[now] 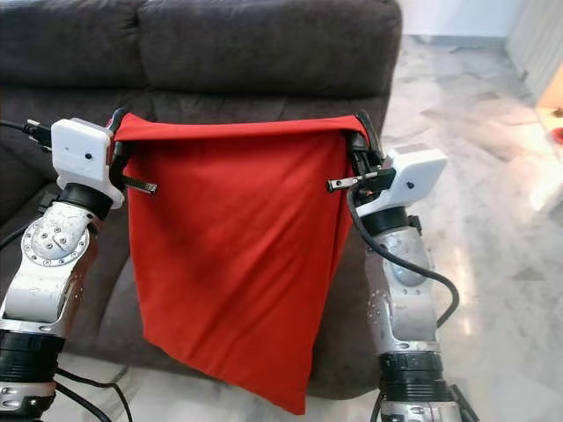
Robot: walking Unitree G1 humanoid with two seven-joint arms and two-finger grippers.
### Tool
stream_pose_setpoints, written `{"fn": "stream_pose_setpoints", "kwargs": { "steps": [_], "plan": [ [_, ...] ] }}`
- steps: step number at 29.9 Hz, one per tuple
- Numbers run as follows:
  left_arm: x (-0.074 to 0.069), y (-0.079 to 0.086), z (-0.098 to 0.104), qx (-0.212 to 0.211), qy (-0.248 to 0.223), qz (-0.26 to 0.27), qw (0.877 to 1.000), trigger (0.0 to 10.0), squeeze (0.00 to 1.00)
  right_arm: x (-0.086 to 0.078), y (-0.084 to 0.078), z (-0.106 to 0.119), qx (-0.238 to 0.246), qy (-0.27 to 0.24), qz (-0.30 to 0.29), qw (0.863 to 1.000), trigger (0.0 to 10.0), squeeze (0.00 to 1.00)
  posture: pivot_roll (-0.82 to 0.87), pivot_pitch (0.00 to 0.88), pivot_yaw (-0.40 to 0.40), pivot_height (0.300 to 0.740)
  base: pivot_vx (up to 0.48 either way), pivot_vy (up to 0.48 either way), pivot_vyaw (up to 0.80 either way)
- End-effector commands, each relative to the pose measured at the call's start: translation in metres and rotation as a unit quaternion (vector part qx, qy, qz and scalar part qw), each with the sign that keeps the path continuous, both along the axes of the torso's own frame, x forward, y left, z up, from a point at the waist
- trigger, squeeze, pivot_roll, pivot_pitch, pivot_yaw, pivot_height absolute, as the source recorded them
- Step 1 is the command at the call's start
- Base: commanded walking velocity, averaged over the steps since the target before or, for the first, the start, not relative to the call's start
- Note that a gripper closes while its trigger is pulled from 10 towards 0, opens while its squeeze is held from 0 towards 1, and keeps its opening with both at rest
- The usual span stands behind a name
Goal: Move the pillow to the sofa from floor
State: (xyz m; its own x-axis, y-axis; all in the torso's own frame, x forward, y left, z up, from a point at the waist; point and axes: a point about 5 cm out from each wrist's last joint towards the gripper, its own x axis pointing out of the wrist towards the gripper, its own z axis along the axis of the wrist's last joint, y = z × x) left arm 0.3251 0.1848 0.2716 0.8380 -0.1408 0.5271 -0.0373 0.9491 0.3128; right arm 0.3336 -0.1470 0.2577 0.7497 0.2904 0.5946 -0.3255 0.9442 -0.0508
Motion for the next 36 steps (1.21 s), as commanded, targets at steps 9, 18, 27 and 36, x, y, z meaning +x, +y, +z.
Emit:
{"fn": "stream_pose_setpoints", "kwargs": {
  "steps": [9,18,27,36],
  "plan": [
    [-0.005,0.02,0.004,-0.025,-0.008,0.04,0.999,10.0,0.0,-0.006,0.026,0.015,-0.032,-0.04,0.059,0.997,10.0,0.0,-0.02,0.128,0.051,0.74,0.35,0.0,0.57],
    [-0.001,0.01,-0.007,-0.016,0.03,0.003,0.999,10.0,0.0,-0.001,0.023,0.011,-0.054,-0.035,0.065,0.996,10.0,0.0,-0.02,0.13,0.052,0.74,0.068,0.0,0.0],
    [0.007,0.016,0.026,-0.025,-0.021,0.005,0.999,10.0,0.0,0.016,0.033,0.057,-0.056,-0.102,0.062,0.991,10.0,0.0,-0.03,0.126,0.058,0.74,0.0,0.0,0.0],
    [0.017,0.012,0.006,0.002,0.037,-0.006,0.999,10.0,0.0,0.034,0.035,0.03,-0.06,-0.042,0.038,0.997,10.0,0.0,-0.01,0.133,0.055,0.74,0.0,0.0,0.0]
  ]
}}
